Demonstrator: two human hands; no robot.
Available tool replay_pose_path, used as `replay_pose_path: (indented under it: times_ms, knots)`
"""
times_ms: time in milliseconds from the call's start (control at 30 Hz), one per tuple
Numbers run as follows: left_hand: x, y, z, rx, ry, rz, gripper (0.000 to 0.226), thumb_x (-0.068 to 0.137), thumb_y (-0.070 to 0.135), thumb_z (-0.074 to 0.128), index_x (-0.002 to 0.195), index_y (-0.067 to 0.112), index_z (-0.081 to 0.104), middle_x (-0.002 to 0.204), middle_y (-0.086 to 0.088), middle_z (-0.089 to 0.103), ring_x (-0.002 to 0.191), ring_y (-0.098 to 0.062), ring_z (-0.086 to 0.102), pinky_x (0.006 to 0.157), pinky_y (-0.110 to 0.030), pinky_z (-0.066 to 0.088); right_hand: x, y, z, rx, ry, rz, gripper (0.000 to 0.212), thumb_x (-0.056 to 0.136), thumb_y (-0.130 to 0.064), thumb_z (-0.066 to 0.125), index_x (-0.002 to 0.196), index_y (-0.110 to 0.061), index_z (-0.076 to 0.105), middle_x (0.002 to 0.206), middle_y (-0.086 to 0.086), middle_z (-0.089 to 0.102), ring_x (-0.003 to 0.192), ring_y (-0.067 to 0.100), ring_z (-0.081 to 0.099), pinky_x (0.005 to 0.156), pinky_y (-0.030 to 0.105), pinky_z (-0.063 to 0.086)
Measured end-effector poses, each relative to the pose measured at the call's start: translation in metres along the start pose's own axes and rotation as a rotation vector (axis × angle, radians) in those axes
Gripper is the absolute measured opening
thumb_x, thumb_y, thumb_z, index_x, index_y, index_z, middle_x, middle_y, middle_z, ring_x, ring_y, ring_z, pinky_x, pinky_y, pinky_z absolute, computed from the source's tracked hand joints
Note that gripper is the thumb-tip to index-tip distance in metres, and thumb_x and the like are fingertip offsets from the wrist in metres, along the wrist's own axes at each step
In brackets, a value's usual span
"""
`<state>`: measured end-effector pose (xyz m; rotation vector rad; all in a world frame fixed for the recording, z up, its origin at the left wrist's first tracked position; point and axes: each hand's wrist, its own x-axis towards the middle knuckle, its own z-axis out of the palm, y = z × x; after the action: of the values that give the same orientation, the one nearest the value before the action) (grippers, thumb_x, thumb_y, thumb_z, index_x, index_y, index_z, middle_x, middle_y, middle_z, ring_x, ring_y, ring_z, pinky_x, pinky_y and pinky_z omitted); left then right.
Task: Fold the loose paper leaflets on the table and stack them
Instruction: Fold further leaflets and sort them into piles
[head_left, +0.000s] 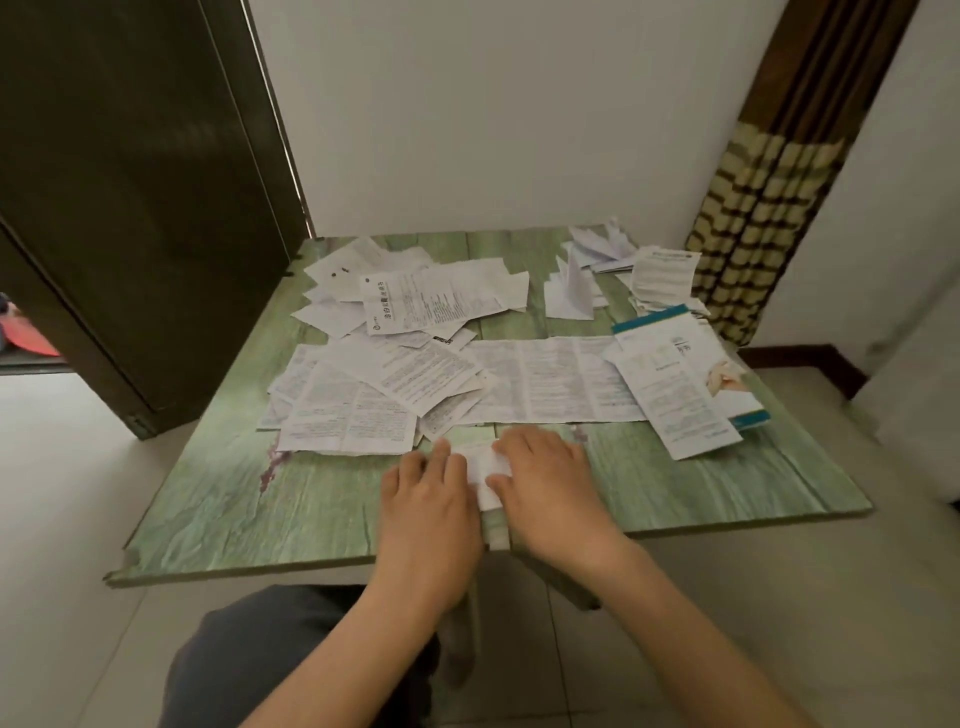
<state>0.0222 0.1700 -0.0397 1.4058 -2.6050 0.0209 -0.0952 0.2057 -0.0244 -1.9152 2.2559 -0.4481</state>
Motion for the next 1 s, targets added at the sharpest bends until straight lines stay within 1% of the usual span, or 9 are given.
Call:
replay_pose_path:
  times_ms: [67, 167, 267, 367, 500, 600, 667, 834, 1000]
  knots:
    - [0.001, -0.004, 0.002, -0.042, 0.049, 0.024, 0.026, 0.097, 0.026, 0.032, 0.118, 0.019, 0.046, 0.138, 0.001, 0.044, 0.122, -0.023, 0.039, 0.098, -0.034, 0.029, 0.007, 0.005, -0.009, 0.032, -0.083, 0.034, 0.043, 0.097, -0.035, 0.044, 0.137, -0.021, 0.037, 0.141, -0.003, 0.037, 0.130, 0.017, 0.032, 0.109, 0.037, 0.018]
    - [0.003, -0.002, -0.004, -0.123, 0.093, 0.068, 0.027, 0.079, 0.021, 0.060, 0.106, 0.015, 0.061, 0.106, -0.001, 0.063, 0.094, -0.027, 0.056, 0.078, -0.038, 0.045, 0.013, 0.011, -0.015, 0.050, -0.114, 0.033, 0.050, 0.093, -0.039, 0.052, 0.138, -0.025, 0.037, 0.139, -0.004, 0.035, 0.129, 0.017, 0.029, 0.105, 0.035, 0.018]
    - [0.005, 0.002, -0.006, -0.211, 0.031, 0.050, 0.048, 0.090, 0.024, 0.046, 0.137, 0.023, 0.036, 0.134, 0.003, 0.041, 0.121, -0.022, 0.033, 0.097, -0.032, 0.023, 0.019, 0.018, -0.023, 0.123, -0.190, 0.064, 0.053, 0.085, -0.041, 0.064, 0.132, -0.027, 0.043, 0.128, -0.002, 0.037, 0.123, 0.016, 0.029, 0.098, 0.030, 0.020]
    - [0.014, 0.002, -0.007, -0.310, 0.110, -0.001, 0.046, 0.091, 0.025, 0.047, 0.136, 0.026, 0.036, 0.129, 0.005, 0.038, 0.120, -0.016, 0.027, 0.093, -0.024, 0.016, 0.025, 0.025, -0.026, 0.254, -0.187, 0.033, 0.031, 0.080, -0.033, 0.071, 0.103, -0.028, 0.051, 0.104, -0.008, 0.042, 0.104, 0.010, 0.038, 0.086, 0.022, 0.030]
    - [0.031, 0.006, -0.013, -0.648, 0.204, -0.094, 0.007, 0.085, 0.024, 0.062, 0.091, 0.021, 0.060, 0.096, 0.008, 0.048, 0.102, -0.014, 0.038, 0.083, -0.024, 0.027, 0.024, 0.036, -0.032, 0.548, -0.068, 0.042, 0.020, 0.082, -0.018, 0.070, 0.078, -0.027, 0.053, 0.081, -0.010, 0.055, 0.070, 0.001, 0.049, 0.060, 0.010, 0.038]
    - [0.047, 0.010, -0.018, -1.049, 0.129, -0.196, 0.018, 0.085, 0.022, 0.066, 0.071, 0.020, 0.056, 0.077, 0.009, 0.056, 0.078, -0.007, 0.051, 0.066, -0.018, 0.038, 0.023, 0.045, -0.047, 0.823, 0.011, 0.133, 0.011, 0.084, -0.017, 0.068, 0.083, -0.019, 0.058, 0.084, 0.000, 0.062, 0.075, 0.010, 0.060, 0.061, 0.016, 0.047]
    - [0.059, 0.015, -0.020, -1.245, 0.116, -0.262, 0.017, 0.087, 0.019, 0.065, 0.072, 0.017, 0.057, 0.068, 0.008, 0.058, 0.065, -0.005, 0.052, 0.056, -0.011, 0.040, 0.027, 0.053, -0.056, 0.924, 0.036, 0.189, 0.007, 0.087, -0.014, 0.065, 0.087, -0.015, 0.058, 0.080, 0.002, 0.060, 0.069, 0.012, 0.059, 0.059, 0.020, 0.050]
    - [0.095, 0.028, -0.024, -1.407, 0.120, -0.291, 0.010, 0.089, 0.015, 0.062, 0.079, 0.015, 0.062, 0.068, 0.006, 0.060, 0.055, 0.005, 0.053, 0.054, -0.009, 0.043, 0.050, 0.067, -0.075, 0.844, 0.109, 0.201, 0.016, 0.089, -0.004, 0.061, 0.092, -0.019, 0.057, 0.074, 0.001, 0.057, 0.063, 0.009, 0.056, 0.054, 0.019, 0.048]
    - [0.130, 0.027, -0.028, -1.531, 0.113, -0.325, 0.015, 0.098, 0.015, 0.046, 0.095, 0.014, 0.061, 0.077, 0.000, 0.068, 0.058, -0.005, 0.061, 0.055, -0.015, 0.049, 0.120, 0.100, -0.111, 1.044, 0.501, 0.424, 0.018, 0.090, 0.000, 0.058, 0.104, -0.010, 0.052, 0.084, 0.002, 0.057, 0.059, 0.009, 0.058, 0.049, 0.015, 0.049]
